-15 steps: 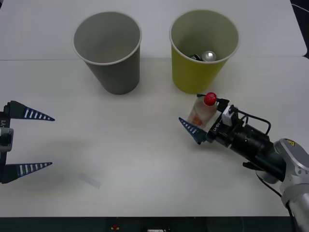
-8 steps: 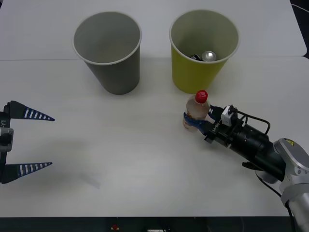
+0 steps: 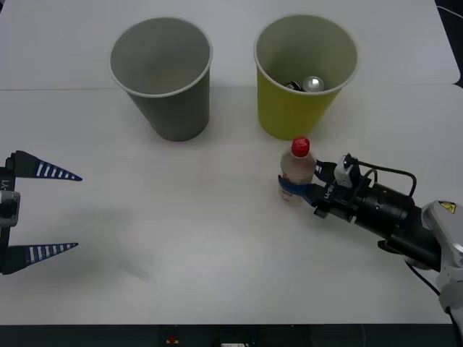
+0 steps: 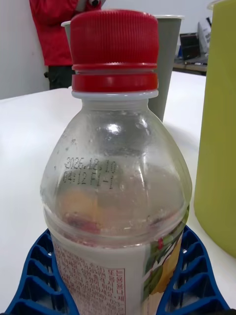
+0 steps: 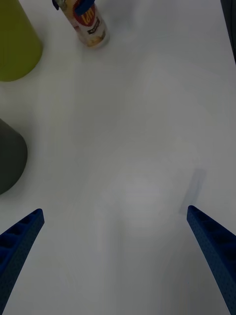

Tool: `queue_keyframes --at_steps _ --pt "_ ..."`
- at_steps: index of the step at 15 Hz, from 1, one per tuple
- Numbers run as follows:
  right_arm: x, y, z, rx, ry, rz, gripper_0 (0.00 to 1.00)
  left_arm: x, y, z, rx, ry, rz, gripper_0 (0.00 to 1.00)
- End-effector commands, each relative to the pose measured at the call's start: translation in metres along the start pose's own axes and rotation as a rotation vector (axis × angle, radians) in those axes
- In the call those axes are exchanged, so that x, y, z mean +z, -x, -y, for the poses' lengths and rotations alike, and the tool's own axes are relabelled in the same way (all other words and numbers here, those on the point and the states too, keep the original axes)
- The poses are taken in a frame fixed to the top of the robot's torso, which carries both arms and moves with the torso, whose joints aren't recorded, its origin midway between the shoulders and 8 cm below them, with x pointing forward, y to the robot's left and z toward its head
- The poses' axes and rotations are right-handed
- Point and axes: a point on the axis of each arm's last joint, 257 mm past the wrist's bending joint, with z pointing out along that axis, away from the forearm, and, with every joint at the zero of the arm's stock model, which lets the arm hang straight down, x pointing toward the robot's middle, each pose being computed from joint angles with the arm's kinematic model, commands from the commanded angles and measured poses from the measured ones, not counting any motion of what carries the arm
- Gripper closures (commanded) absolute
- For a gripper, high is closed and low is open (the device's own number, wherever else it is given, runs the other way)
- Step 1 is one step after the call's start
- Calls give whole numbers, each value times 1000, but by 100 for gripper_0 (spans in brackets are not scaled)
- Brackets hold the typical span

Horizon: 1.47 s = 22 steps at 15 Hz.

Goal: Put the can into the green bin and the plastic bottle into the gray bin

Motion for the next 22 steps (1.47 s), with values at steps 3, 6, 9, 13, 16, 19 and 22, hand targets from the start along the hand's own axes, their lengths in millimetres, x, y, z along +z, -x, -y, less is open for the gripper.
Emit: queue_keyframes --at_steps 3,6,9,13,16,19,22 --pt "-36 8 -7 -21 -8 -185 100 0 0 0 0 0 0 0" --pt "-52 16 -7 -51 -17 -294 100 0 0 0 0 0 0 0" --pt "-67 22 -7 -50 -8 -376 100 0 0 0 0 0 0 0" --pt "-90 40 -8 -70 -16 -513 100 0 0 0 0 0 0 0" --pt "-99 54 -16 -63 -13 -573 100 0 0 0 0 0 0 0" --pt "-107 73 -24 -60 -29 -625 100 0 0 0 0 0 0 0" --pt "-105 95 -34 -27 -21 -650 100 0 0 0 0 0 0 0"
